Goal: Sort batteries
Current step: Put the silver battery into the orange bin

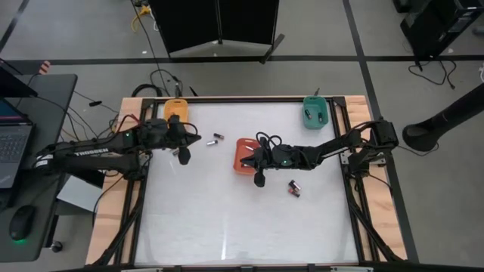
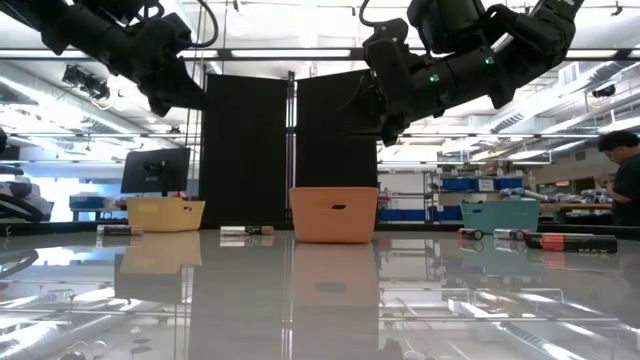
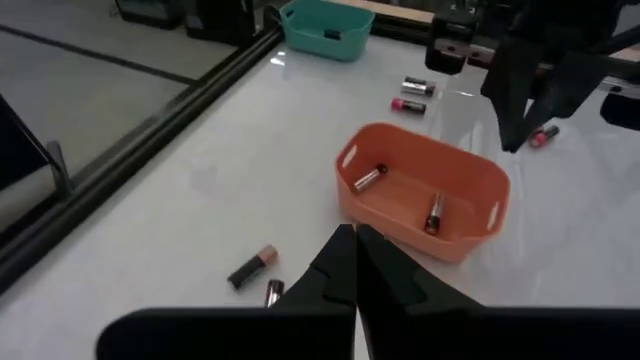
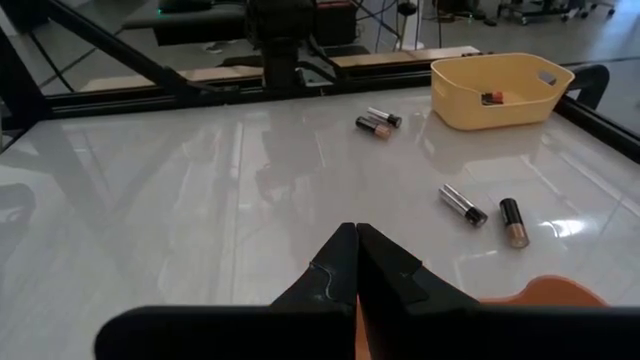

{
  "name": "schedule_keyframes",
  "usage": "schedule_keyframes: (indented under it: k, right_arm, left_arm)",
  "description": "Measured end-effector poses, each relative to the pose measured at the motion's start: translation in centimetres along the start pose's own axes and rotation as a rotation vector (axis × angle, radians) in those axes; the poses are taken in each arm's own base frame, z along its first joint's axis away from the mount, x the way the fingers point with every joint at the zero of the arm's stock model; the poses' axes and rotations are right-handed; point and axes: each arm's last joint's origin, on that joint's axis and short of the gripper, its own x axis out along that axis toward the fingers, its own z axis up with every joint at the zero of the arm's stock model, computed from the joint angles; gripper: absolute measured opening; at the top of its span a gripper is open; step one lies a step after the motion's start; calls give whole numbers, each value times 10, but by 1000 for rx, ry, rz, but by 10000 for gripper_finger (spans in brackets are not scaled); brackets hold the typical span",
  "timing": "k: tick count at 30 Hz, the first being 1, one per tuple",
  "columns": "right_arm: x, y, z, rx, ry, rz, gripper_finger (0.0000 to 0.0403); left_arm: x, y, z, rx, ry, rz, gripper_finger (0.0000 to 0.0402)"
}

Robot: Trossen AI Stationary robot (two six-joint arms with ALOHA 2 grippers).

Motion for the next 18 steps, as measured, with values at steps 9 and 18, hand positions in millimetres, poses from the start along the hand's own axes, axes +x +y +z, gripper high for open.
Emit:
schedule_keyframes:
  k: [9, 18]
  right_arm:
    - [0, 0, 0, -7, -4, -1, 12]
    - [0, 0, 0, -9, 5, 0, 12]
  left_arm:
    - [1, -1, -1, -14, 18, -39, 6]
    - [5, 0, -14, -27, 151, -23, 7]
